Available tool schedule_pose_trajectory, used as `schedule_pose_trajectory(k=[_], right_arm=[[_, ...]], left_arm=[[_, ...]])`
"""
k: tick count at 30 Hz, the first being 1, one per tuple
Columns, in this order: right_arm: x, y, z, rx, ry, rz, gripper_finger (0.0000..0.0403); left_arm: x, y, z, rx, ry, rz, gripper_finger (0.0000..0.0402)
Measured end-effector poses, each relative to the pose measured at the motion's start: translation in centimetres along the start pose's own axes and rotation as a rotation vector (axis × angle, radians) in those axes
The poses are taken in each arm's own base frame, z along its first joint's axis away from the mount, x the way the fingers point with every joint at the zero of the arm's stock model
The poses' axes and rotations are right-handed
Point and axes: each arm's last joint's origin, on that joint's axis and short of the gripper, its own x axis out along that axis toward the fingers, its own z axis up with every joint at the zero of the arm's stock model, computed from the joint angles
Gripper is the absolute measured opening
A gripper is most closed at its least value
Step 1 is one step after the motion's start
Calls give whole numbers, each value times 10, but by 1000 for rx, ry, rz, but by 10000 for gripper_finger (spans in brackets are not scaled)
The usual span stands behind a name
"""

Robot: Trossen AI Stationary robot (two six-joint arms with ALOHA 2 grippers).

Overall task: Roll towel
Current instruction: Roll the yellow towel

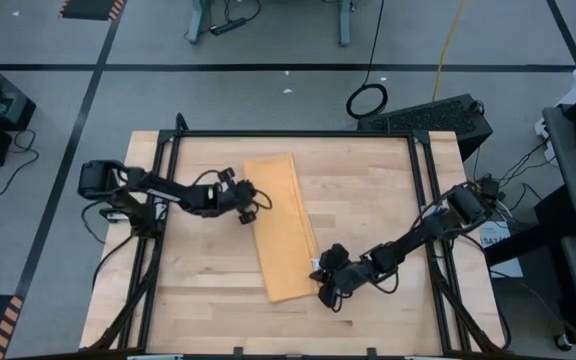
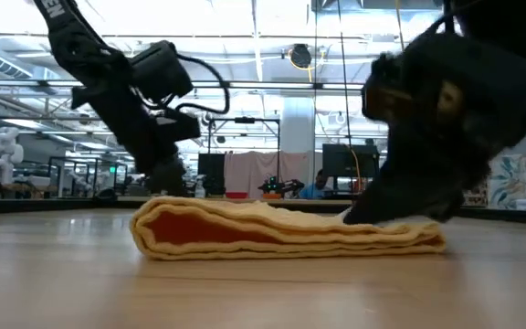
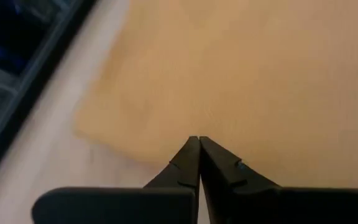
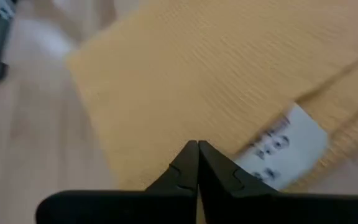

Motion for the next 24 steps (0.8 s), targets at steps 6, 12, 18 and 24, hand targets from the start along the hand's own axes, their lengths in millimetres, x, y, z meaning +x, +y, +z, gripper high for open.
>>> schedule_pose_trajectory(k=[6,12,18,24], right_arm=[[-21,10,25,-135,-88,42,0],[-37,20,19,-544,-49,60,0],[-26,15,3,-566,5,26,0],[-2,6,-14,-487,16,1,0]], left_arm=[[-10,6,16,-61,-43,-114,12],[-47,-39,11,-195,-61,-423,12],[-80,-96,-16,-210,-31,-495,12],[-82,-123,-36,-147,-83,-390,12]])
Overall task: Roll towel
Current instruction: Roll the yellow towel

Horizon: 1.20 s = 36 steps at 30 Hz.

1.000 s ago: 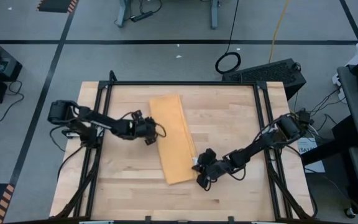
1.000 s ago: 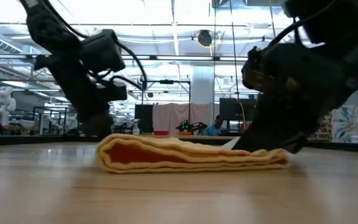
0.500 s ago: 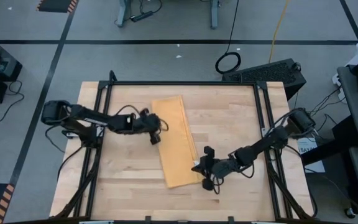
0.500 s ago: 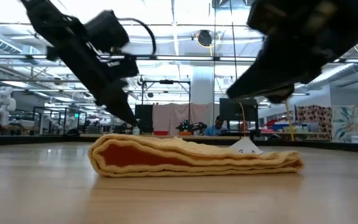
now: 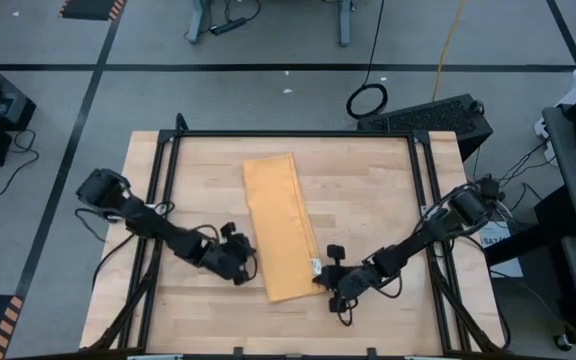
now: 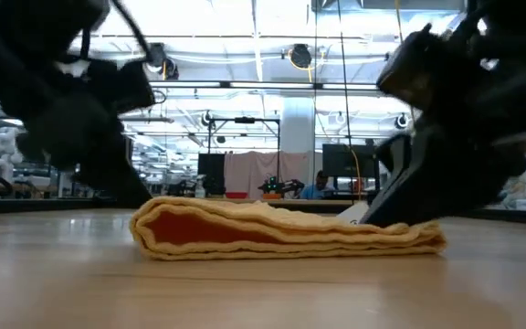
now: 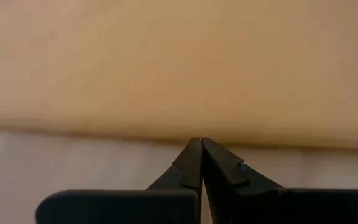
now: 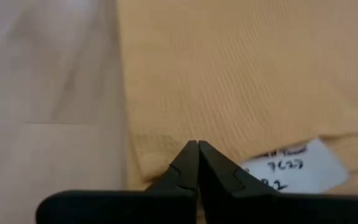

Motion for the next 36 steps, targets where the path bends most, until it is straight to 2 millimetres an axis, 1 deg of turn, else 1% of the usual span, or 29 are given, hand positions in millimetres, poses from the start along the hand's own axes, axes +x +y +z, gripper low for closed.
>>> schedule_pose_trajectory(k=[2,4,8,11,14,17,21,23,26,29,31,33,36], right_arm=[[6,0,-3,49,-14,-5,0],[10,1,-6,102,-26,-8,0],[19,4,-10,220,-55,26,0],[25,5,-13,289,-93,53,0],[27,6,-13,305,-121,66,0],[25,7,-10,301,-129,78,0],[15,8,-1,268,-122,90,0],[6,9,7,236,-131,93,0],[-8,11,18,153,-142,97,0],[-21,14,23,45,-138,101,0],[-29,18,22,-28,-121,109,3],[-35,25,17,-106,-83,117,11],[-42,35,8,-185,-55,141,34]], left_arm=[[7,5,-6,26,9,90,12],[15,10,-8,42,16,136,12],[24,19,-3,72,27,160,12],[29,24,3,127,6,165,12],[34,31,9,175,-15,190,12],[36,39,10,197,10,223,12],[32,43,11,197,43,219,12],[26,40,12,188,46,186,12],[14,30,15,167,23,104,12],[2,18,19,143,-34,40,12],[-5,8,19,134,-72,-17,12],[-11,-2,18,137,-108,-67,12],[-17,-13,15,142,-133,-113,13]])
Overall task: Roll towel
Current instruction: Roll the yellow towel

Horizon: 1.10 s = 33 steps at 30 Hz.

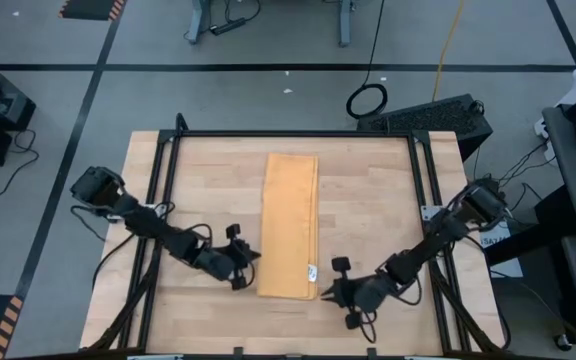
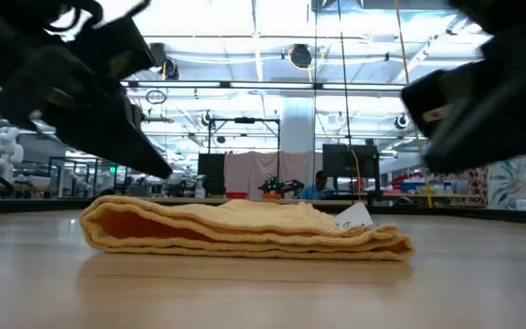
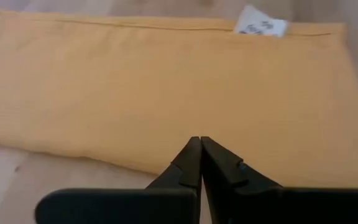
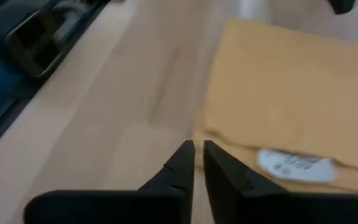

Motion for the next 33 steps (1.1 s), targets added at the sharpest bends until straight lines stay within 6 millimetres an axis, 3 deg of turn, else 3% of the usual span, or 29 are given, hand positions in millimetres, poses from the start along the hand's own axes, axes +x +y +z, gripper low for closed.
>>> schedule_pose_trajectory(k=[6,12,21,25,33], right_arm=[[-6,22,-12,-84,1,-3,103],[-6,34,-17,-44,-72,-81,172],[-1,39,-23,-45,-89,-77,238],[0,37,-20,-32,-105,-81,252],[2,34,-17,-6,-118,-88,256]], left_arm=[[-8,-16,1,2,-58,-70,45],[-18,-32,5,2,-153,-157,138],[-29,-57,-5,171,-179,-218,263],[-31,-75,-5,283,-194,-247,287],[-40,-109,-3,463,-166,-290,290]])
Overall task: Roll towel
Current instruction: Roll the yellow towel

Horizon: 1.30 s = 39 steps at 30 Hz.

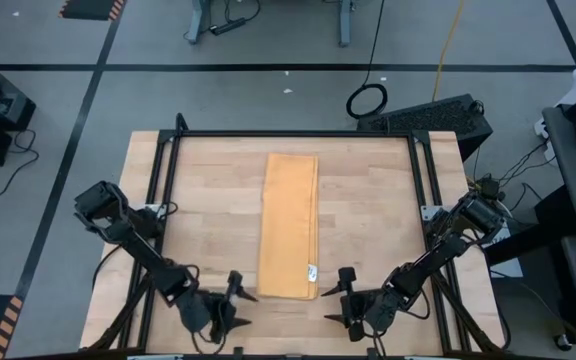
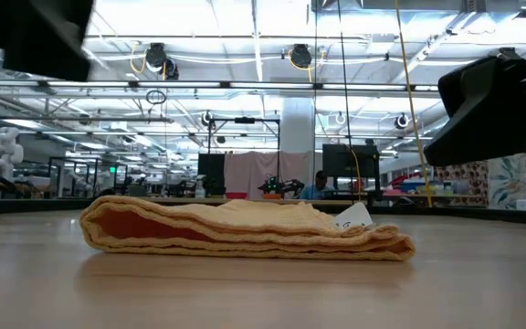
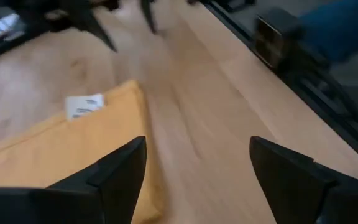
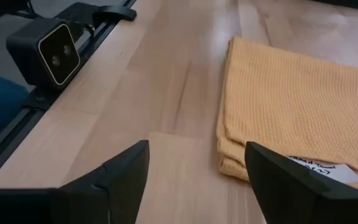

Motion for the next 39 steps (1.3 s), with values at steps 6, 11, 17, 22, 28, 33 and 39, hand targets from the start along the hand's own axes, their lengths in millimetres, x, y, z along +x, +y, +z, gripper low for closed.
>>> schedule_pose_trajectory(k=[6,11,17,22,28,33,39], right_arm=[[0,0,0,0,-2,0,256],[1,-1,1,23,-7,-2,256],[1,-1,2,60,-10,-2,256],[1,-1,1,88,-7,2,256],[1,-1,1,84,-1,-1,256],[1,-1,0,81,1,-3,256],[1,-1,0,80,1,-6,256]], left_arm=[[-4,-14,-3,135,126,-33,290],[6,-8,-10,256,166,24,290],[26,11,-22,311,243,53,290],[31,20,-25,377,275,49,280],[35,30,-27,430,297,-2,247],[39,38,-28,460,311,-19,220],[42,46,-31,460,334,-42,179]])
